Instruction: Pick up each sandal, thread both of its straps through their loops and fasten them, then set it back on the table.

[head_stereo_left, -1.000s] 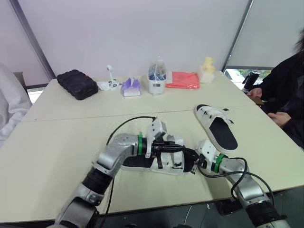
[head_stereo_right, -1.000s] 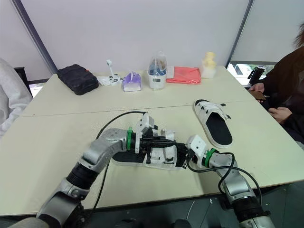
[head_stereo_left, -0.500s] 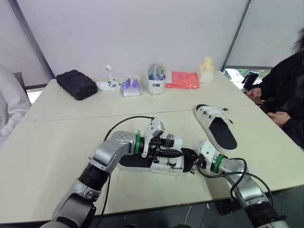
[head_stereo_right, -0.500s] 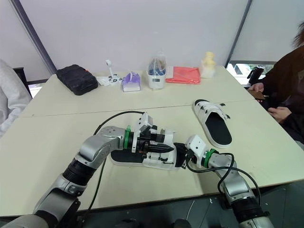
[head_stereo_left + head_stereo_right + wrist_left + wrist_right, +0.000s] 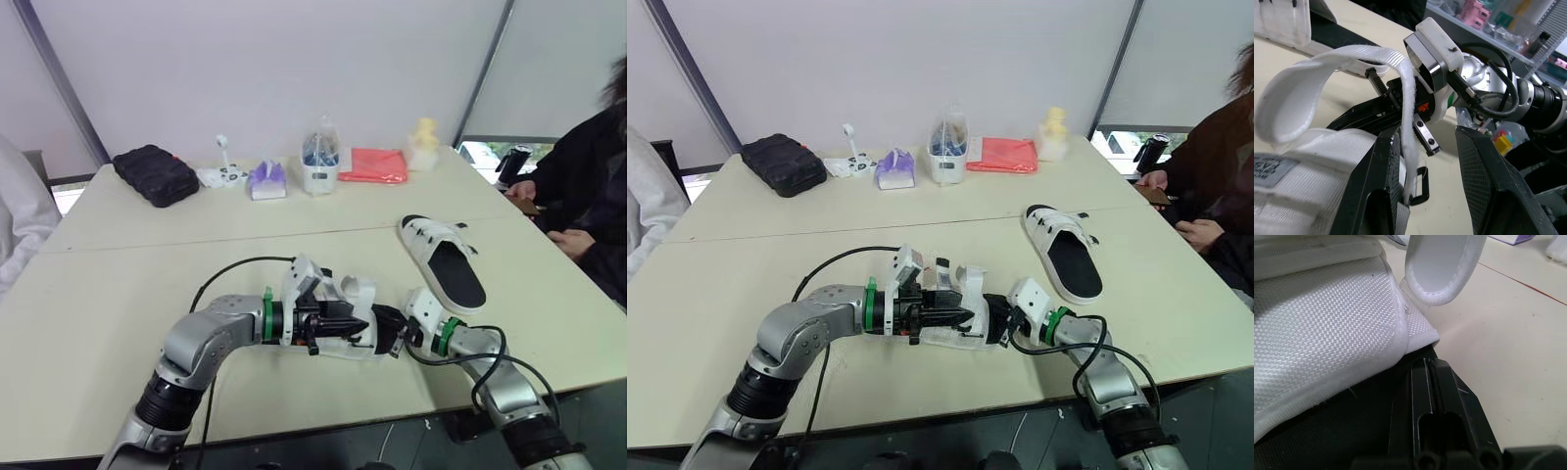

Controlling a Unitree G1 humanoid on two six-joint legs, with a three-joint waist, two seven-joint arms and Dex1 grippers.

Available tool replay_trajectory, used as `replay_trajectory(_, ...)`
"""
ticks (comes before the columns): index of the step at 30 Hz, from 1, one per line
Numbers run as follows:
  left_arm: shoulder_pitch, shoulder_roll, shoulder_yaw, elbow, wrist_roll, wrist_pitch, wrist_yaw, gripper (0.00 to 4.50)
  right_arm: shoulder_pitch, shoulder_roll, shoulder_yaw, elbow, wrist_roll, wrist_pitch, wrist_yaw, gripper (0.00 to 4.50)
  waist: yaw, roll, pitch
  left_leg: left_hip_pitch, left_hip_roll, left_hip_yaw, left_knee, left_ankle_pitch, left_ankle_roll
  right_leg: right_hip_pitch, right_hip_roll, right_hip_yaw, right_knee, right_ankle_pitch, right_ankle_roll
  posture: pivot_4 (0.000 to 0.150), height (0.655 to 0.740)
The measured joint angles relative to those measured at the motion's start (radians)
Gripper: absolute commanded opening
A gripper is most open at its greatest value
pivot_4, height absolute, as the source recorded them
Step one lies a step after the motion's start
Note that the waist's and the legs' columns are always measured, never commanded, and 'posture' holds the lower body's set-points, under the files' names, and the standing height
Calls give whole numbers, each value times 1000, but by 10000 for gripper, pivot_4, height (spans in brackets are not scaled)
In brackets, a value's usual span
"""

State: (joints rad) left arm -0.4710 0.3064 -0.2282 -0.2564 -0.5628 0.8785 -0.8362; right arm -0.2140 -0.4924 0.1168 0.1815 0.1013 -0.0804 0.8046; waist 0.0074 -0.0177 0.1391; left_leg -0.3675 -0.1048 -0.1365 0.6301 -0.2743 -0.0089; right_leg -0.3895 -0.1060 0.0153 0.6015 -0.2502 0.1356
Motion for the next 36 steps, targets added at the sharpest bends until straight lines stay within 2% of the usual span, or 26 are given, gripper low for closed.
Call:
replay_trajectory(3,-16,9,-39,6,23,-4,3,9599,-1,1,0,1,0,0,0,0,-1,0,0,0,0,0,0,0,0,0,0,0,0,0,0,1500,7400)
replay_trajectory(5,-16,22,-62,19,42,-13,3,410,0,1,0,1,0,-1,0,0,-1,0,0,0,0,0,0,0,0,0,0,0,0,0,0,1500,7400)
replay_trajectory(17,-55,0,-59,103,45,-11,8,410,4,2,0,-2,0,-1,-7,0,1,0,0,0,0,0,0,0,0,0,0,0,0,0,0,1500,7400)
replay_trajectory(20,-78,2,-58,139,43,-12,-7,8459,4,2,0,-1,0,-1,-9,0,1,0,0,1,0,0,0,0,0,0,0,0,0,0,0,1500,7400)
replay_trajectory(26,-121,5,-53,158,43,-20,-25,36313,4,3,0,-1,0,-1,-10,0,0,0,0,1,0,0,0,0,0,0,0,0,0,0,0,1500,7400)
replay_trajectory(36,-110,3,-90,132,55,-25,-37,36313,5,4,0,-1,0,-1,-12,0,1,0,0,1,0,0,0,0,0,1,0,0,0,0,0,1500,7400)
